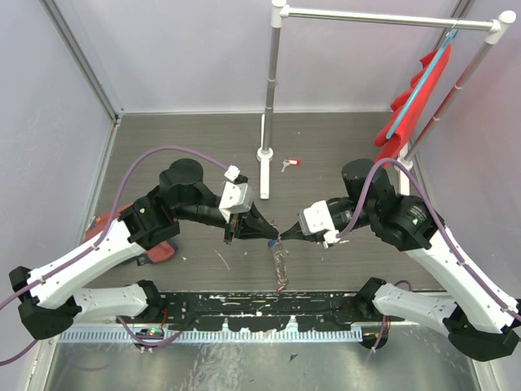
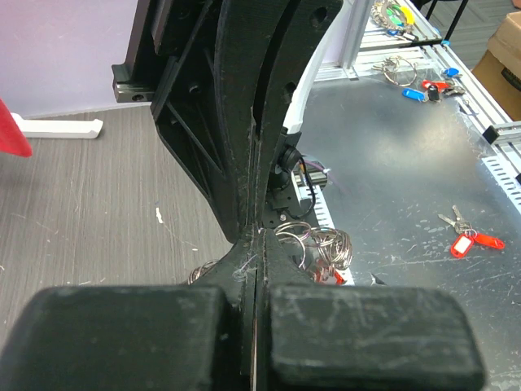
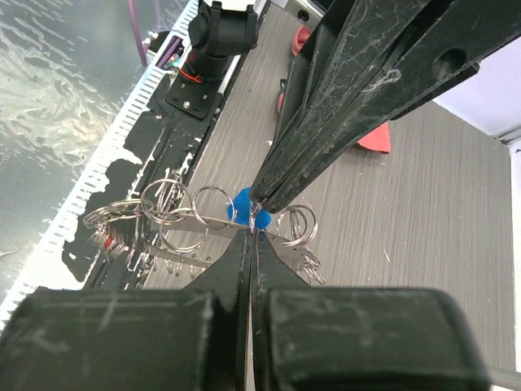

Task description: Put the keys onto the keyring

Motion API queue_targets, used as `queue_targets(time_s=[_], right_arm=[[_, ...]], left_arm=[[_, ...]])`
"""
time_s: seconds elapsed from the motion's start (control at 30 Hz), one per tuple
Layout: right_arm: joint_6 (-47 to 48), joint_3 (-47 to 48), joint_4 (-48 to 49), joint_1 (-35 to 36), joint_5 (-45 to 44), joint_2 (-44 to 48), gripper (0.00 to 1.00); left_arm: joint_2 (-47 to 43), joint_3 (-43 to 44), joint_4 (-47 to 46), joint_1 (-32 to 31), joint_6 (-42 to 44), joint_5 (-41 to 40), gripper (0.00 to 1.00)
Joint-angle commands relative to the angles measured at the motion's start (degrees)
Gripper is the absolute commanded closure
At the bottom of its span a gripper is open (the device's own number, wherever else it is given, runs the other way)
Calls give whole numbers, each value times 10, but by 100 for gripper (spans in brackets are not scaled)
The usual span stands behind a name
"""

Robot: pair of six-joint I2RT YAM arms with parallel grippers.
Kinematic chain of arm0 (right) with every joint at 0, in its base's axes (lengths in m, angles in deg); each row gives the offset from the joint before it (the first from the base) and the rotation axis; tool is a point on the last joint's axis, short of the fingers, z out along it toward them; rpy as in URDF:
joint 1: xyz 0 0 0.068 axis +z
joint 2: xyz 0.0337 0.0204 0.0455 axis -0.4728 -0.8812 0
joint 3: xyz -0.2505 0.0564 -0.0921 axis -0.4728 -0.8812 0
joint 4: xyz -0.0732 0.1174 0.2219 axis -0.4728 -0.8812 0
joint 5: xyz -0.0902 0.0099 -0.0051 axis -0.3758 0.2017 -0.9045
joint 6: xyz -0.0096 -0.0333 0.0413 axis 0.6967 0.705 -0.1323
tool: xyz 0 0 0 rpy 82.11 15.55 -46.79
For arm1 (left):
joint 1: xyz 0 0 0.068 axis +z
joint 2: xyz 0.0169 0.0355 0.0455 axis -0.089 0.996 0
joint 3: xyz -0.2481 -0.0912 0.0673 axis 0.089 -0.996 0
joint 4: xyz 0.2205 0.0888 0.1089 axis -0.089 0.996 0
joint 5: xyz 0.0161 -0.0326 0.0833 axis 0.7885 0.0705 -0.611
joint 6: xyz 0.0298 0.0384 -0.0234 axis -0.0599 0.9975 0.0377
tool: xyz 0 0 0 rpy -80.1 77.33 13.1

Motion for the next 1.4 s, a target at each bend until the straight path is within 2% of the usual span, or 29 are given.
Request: queue_targets(time_s=[0.0, 1.1, 1.37], right_arm=[[-12, 18, 40, 2, -4, 16, 99], [-31, 18, 49, 2, -32, 40, 99], [-97, 2, 107, 2, -56, 58, 99]], left_arm=[[-11, 16, 3, -2, 2, 11, 100], [-7, 16, 3, -2, 4, 3, 100], [-7, 16, 4, -3, 4, -2, 100]])
